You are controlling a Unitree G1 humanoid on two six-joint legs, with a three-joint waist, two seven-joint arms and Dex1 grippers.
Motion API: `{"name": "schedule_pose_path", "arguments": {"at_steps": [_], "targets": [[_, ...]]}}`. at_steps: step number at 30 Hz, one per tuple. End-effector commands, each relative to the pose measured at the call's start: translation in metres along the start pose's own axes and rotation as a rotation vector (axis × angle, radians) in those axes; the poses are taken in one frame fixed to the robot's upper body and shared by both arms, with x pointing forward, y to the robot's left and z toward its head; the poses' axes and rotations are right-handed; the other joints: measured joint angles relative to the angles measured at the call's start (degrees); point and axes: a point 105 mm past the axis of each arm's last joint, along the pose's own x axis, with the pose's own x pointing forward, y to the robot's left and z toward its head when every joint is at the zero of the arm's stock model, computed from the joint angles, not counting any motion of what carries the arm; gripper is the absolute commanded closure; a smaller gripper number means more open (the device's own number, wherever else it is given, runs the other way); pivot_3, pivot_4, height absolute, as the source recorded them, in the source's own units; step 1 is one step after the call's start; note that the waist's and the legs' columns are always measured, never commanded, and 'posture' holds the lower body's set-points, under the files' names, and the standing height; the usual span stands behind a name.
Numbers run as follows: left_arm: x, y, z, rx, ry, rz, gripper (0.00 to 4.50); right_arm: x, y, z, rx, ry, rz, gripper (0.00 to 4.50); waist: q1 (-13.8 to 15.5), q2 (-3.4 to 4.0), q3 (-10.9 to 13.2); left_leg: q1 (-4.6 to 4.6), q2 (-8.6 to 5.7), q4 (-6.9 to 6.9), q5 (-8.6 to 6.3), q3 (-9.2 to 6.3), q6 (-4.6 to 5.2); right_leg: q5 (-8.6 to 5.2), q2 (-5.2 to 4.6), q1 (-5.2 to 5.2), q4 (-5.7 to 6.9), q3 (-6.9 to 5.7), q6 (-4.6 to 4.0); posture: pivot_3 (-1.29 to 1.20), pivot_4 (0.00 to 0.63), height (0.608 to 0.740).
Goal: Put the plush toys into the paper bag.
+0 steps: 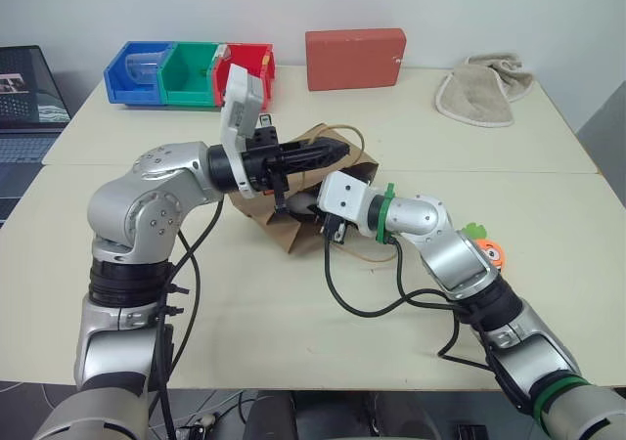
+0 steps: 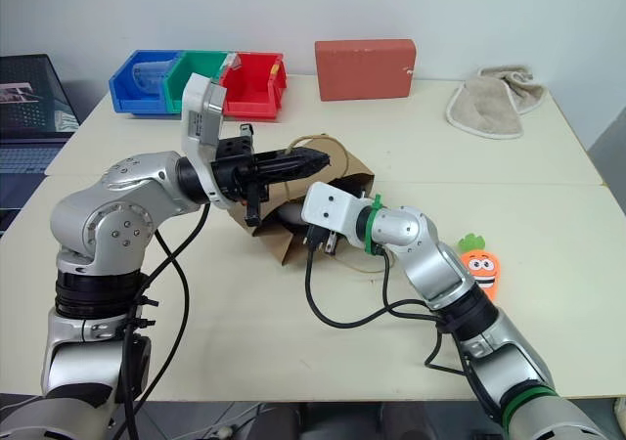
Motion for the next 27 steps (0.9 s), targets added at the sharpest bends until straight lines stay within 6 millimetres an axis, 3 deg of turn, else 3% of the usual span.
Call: {"name": "schedule_pose_path", "arguments": {"at_steps": [1,5,12,15,20,23,27], "targets": [[0.0,-0.002,0.012,0.031,-0.04,-0.009,4.5,-0.013,-0.005,0.014,-0.008,-0.048,-0.022,1.89,0.0,0.0,0.0,0.0,0.0,0.0,0.0,0.0,0.0,0.0,0.0,0.0,0.0,0.0,0.0,0.0,0.15,0.74],[0.002,-0.001,0.009,0.028,-0.04,-0.003,4.5,-0.033,0.003,0.024,-0.022,-0.069,0.062,0.4,0.1,0.0,0.0,-0.03,-0.01,0.0,-0.01,0.0,0.01,0.0,-0.01,0.0,-0.02,0.0,0.0,0.0,0.15,0.74],[0.006,0.0,0.004,0.026,-0.031,-0.011,4.5,-0.089,-0.002,0.038,-0.003,-0.083,0.146,0.4,0.1,0.0,0.0,-0.03,-0.01,0.01,-0.01,-0.01,0.02,0.0,0.0,0.02,-0.03,0.0,0.0,0.0,0.15,0.74],[0.007,-0.001,0.001,0.028,-0.027,-0.013,4.5,-0.129,-0.001,0.021,0.035,0.039,0.18,0.4,0.9,0.0,0.0,-0.04,-0.04,0.0,-0.02,-0.02,0.03,0.0,-0.01,0.06,-0.11,-0.02,0.01,0.0,0.15,0.74],[0.007,-0.001,-0.004,0.031,-0.014,-0.017,4.5,-0.189,-0.004,-0.042,0.051,0.403,0.117,0.4,1.4,0.0,0.0,-0.08,-0.06,0.0,-0.03,0.0,0.04,0.0,-0.04,0.08,-0.25,0.0,0.01,0.0,0.15,0.74],[0.008,-0.001,-0.005,0.034,-0.01,-0.021,4.5,-0.212,0.003,-0.073,0.031,0.557,0.131,0.4,1.4,-0.01,0.0,-0.08,-0.06,0.02,-0.03,0.04,0.04,0.0,-0.04,0.08,-0.27,0.04,0.01,0.0,0.15,0.74],[0.007,-0.001,-0.005,0.039,-0.004,-0.023,4.5,-0.228,0.013,-0.095,0.055,0.635,0.138,0.4,1.0,-0.01,0.0,0.0,-0.06,0.05,-0.02,0.15,0.05,-0.01,-0.03,0.12,-0.27,0.15,0.02,0.0,0.15,0.74]]}}
